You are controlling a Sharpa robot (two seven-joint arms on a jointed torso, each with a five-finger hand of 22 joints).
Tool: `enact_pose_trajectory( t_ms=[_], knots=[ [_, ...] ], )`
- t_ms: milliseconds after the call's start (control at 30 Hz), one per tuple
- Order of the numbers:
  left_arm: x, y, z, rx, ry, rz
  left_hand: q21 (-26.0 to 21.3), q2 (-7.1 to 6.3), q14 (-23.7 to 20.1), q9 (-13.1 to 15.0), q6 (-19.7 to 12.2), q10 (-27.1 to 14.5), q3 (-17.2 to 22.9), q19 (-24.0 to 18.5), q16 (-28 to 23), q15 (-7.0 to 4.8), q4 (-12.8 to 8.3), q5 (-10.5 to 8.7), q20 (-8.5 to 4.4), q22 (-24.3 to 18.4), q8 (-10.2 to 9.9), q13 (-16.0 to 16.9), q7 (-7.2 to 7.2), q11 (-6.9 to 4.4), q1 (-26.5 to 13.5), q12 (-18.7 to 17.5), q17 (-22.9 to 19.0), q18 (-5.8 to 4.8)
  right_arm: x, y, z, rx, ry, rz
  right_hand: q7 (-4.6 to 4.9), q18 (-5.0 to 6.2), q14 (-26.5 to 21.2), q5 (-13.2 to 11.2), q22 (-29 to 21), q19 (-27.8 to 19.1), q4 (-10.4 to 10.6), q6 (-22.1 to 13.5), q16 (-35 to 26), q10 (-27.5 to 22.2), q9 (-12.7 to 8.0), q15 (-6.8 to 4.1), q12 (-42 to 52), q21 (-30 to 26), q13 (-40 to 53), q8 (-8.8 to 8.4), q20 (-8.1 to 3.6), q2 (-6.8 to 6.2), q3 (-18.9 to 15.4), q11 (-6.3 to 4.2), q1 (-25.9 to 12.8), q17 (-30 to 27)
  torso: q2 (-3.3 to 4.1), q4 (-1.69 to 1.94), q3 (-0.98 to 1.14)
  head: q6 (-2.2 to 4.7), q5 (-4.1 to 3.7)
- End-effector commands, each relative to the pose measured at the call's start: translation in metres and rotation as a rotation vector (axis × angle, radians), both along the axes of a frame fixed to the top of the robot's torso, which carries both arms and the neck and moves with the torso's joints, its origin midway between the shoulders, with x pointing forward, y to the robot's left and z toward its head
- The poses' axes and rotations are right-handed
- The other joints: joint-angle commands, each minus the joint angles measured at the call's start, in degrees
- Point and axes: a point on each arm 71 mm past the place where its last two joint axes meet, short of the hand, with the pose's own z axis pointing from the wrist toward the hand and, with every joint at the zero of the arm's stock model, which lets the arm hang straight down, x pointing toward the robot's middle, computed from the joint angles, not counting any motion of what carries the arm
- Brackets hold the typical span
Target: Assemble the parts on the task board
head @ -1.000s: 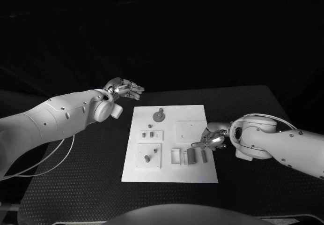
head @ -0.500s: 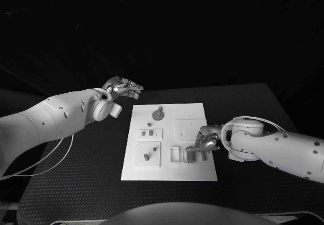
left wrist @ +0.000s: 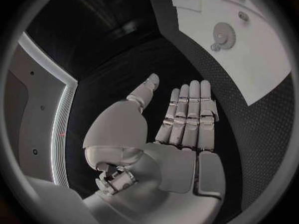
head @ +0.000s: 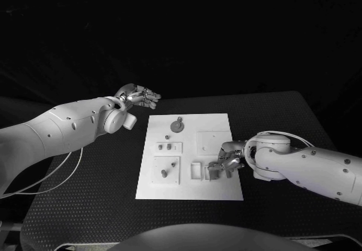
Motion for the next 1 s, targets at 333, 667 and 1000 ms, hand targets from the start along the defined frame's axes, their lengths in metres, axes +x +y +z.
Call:
enact_pose_trajectory(
  t_ms=[333, 667, 1000],
  knots=[
    [0.0, -0.002, 0.001, -0.013, 0.0, -0.017, 0.1, 0.06, 0.4, -0.1, -0.2, 0.2, -0.4, 0.3, -0.3, 0.09, 0.0, -0.15, 0.0, 0.1, -0.2, -0.2, -0.1, 0.04, -1.0, 0.2, 0.2, 0.64, -0.002, 0.005, -0.016, -0.039, 0.019, -0.013, 0.58, 6.65, 0.4, 3.5, 1.1, -0.5, 0.0, 1.0, -0.4, 0.6, 0.2, -0.15, -0.4, 0.5, 0.3, -0.89, 0.22, 1.47, -2.1, -0.1, 2.3, 0.7, 0.12, -0.03, -0.03, -0.33, -0.01],
    [-0.001, 0.0, 0.001, -0.012, 0.002, -0.015, 0.1, 0.05, 0.4, -0.1, -0.2, 0.2, -0.4, 0.3, -0.4, 0.09, 0.0, -0.15, 0.0, 0.1, -0.2, -0.2, -0.09, 0.04, -1.1, 0.2, 0.3, 0.64, -0.002, 0.008, -0.021, -0.037, 0.034, -0.029, 0.53, 6.65, 0.5, 4.4, 1.1, -0.5, 0.0, 1.3, -0.5, 0.8, 0.3, -0.19, -0.4, 0.7, 0.6, -1.14, 0.31, 2.15, -3.4, -0.15, 3.7, 1.1, 0.19, -0.05, -0.04, -0.59, 0.2],
    [-0.001, -0.001, 0.001, -0.013, 0.005, -0.018, 0.1, 0.03, 0.4, -0.1, -0.2, 0.1, -0.4, 0.2, -0.4, 0.09, 0.0, -0.15, -0.01, 0.1, -0.2, -0.2, -0.09, 0.05, -1.2, 0.2, 0.3, 0.64, -0.003, 0.008, -0.02, -0.039, 0.034, -0.031, 0.54, 6.65, 0.6, 8.6, 1.1, -0.5, -2.4, 1.5, -0.7, 0.8, 0.8, -0.16, -0.6, 1.0, 0.9, -1.55, 0.33, 2.71, -5.8, -0.13, 11.8, 1.6, 0.15, -0.04, 0.01, -0.69, 0.23]
  ],
)
